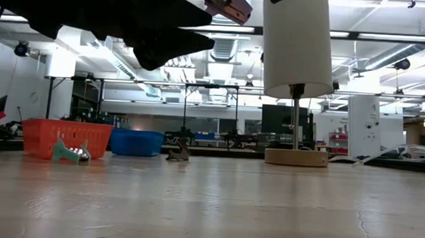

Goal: Pick and place Stapler, Stapler remover, tape
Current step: Put the purple staple remover into the orange bin

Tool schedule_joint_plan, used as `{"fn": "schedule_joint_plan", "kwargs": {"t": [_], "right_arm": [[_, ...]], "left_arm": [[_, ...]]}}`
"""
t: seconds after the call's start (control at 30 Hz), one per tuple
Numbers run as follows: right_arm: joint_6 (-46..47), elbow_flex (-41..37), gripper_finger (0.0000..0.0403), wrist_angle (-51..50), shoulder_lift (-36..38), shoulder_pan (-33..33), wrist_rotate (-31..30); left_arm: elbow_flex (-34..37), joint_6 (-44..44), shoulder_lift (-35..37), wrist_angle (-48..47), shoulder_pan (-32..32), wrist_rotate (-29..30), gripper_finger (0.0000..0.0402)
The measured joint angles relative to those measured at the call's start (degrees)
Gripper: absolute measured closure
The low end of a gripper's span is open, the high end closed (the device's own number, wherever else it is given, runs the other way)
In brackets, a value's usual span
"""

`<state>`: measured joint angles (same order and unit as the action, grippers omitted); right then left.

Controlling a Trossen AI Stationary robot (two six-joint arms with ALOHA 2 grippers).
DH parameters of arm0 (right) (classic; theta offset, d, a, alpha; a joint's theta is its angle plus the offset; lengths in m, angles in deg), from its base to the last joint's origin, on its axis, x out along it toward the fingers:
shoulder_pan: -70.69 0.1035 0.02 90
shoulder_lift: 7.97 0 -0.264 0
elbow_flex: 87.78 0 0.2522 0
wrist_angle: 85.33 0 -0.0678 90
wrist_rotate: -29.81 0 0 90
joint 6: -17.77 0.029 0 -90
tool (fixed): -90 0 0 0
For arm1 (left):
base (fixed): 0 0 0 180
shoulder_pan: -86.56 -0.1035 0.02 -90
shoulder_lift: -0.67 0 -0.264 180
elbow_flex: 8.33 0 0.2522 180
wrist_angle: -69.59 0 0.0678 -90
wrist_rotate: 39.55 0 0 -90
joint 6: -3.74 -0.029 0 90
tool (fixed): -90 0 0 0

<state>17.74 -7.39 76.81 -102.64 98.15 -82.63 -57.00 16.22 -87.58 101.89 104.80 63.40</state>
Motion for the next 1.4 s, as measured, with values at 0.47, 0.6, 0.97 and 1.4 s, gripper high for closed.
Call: {"fn": "schedule_joint_plan", "kwargs": {"t": [0.47,0.6,0.97,1.4], "right_arm": [[0.04,-0.02,0.0395,0.02,-0.11,-0.61,0.0],[0.05,-0.11,0.0395,-0.03,-0.12,-0.68,0.0],[0.05,-0.12,0.0395,-0.07,-0.2,-0.68,0.0],[1.7,-0.35,0.0395,-0.52,-0.2,-1.24,0.3]], "left_arm": [[-4.42,0.7,-0.22,-9.96,0.0,0.55,0.0196],[-5.01,0.06,-0.22,-10.16,0.07,0.34,0.0196],[-5.25,1.15,-0.22,-10.16,0.09,-1.44,0.0245],[-5.49,1.29,-0.09,-10.19,0.09,-2.26,0.0358]]}}
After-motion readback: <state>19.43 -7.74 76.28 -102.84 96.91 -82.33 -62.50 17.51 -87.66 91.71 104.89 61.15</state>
